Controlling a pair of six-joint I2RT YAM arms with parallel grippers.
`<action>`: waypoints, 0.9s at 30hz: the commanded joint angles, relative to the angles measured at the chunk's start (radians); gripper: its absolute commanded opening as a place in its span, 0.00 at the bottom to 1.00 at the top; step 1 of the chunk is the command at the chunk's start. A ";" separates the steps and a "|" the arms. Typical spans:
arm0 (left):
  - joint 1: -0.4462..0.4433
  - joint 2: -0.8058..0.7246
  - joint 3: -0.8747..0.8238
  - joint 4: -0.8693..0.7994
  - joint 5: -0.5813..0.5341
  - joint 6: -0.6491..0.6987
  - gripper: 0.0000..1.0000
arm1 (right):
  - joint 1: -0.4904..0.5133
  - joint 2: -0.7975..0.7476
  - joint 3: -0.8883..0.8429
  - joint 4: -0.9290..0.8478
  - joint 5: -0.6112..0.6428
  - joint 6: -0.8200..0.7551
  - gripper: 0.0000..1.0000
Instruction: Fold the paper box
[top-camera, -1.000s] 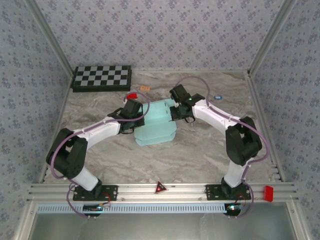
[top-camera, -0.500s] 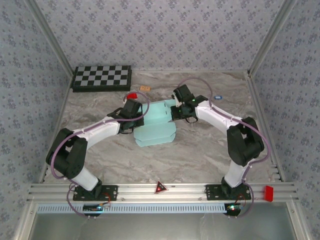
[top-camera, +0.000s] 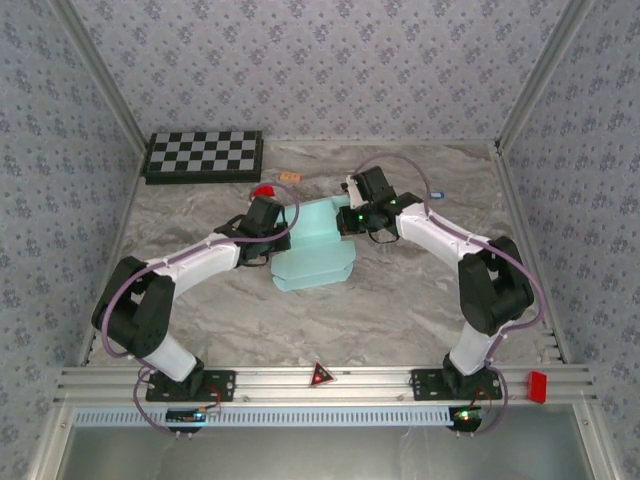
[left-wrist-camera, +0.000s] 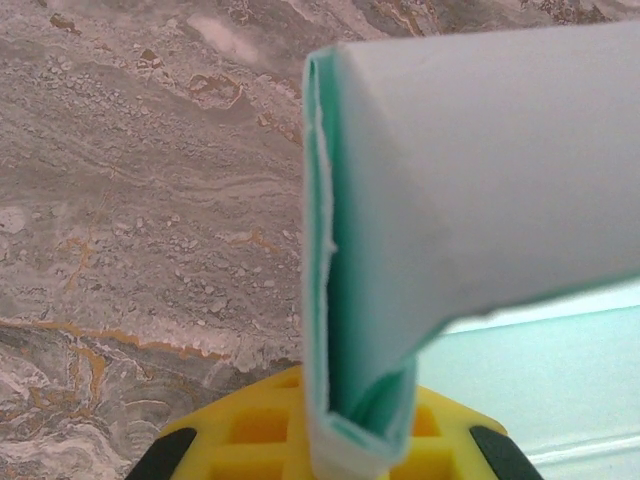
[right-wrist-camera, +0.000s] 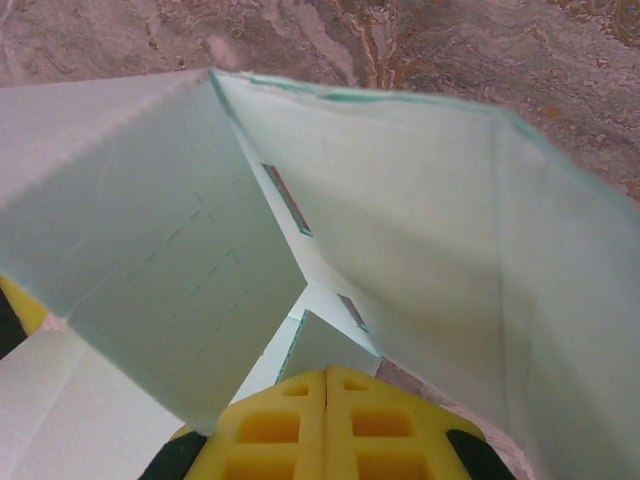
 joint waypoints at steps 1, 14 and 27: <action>-0.002 -0.005 0.028 0.029 0.037 0.020 0.00 | 0.009 0.006 0.012 0.019 -0.043 0.005 0.01; -0.001 0.016 0.044 0.026 0.052 0.025 0.00 | 0.024 0.026 0.034 0.003 -0.050 -0.014 0.01; -0.001 0.028 0.062 -0.006 0.009 0.035 0.00 | 0.023 -0.052 0.037 -0.060 0.090 -0.056 0.09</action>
